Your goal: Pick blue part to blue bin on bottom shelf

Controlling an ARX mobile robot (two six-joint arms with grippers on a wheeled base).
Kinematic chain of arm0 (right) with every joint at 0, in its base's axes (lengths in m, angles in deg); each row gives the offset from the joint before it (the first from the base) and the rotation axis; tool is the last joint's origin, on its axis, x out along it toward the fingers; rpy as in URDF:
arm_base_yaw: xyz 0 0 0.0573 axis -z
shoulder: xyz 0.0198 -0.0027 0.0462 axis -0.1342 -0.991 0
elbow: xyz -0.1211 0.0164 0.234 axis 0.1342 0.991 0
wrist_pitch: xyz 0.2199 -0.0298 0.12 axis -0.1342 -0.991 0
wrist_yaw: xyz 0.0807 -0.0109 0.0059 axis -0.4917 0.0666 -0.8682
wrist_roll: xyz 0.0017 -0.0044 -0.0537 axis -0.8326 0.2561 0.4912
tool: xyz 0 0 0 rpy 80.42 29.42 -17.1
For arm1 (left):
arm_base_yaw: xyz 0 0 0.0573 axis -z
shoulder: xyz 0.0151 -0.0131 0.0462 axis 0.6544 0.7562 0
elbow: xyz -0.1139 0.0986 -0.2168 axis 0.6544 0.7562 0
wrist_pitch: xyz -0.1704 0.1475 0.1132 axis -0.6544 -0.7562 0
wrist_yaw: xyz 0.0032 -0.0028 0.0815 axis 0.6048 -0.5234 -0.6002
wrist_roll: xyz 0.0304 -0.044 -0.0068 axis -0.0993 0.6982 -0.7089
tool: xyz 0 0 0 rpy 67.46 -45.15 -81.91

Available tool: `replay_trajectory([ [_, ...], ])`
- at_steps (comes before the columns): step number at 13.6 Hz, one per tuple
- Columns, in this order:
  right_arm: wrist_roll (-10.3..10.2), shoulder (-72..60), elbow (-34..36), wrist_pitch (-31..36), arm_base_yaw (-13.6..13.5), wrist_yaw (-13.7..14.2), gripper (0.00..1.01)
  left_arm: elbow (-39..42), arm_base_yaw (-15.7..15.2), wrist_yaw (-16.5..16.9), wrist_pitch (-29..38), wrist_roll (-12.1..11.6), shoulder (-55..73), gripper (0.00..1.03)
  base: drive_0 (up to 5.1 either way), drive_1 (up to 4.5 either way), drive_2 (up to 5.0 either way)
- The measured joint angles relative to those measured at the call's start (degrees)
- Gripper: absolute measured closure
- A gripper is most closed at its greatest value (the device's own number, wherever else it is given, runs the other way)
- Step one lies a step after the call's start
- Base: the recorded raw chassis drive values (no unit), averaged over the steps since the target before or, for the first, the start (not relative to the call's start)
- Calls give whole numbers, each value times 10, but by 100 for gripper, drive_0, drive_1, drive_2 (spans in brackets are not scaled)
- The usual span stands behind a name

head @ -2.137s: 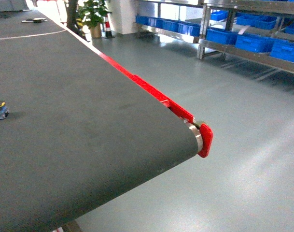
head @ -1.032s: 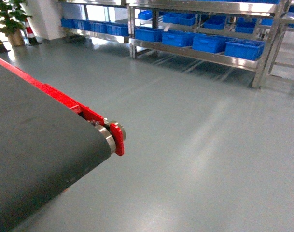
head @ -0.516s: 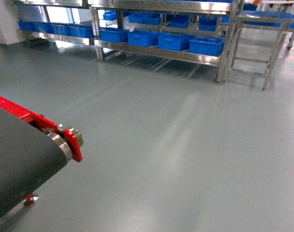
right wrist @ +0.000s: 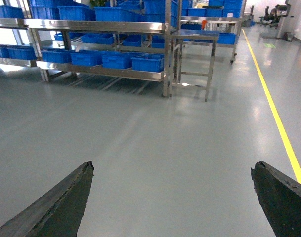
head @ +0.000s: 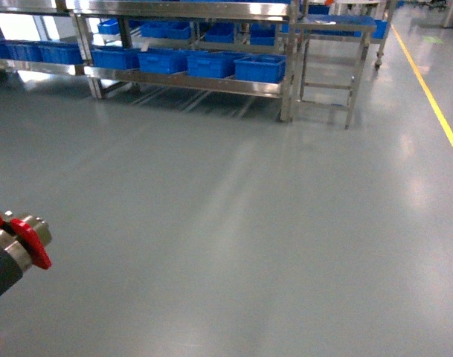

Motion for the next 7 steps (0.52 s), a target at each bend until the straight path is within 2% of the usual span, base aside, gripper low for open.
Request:
replay_trajectory([
  [7,0,0,0,0,0,0,3,0,0,0,0,0,0,60,-156,-156,-156],
])
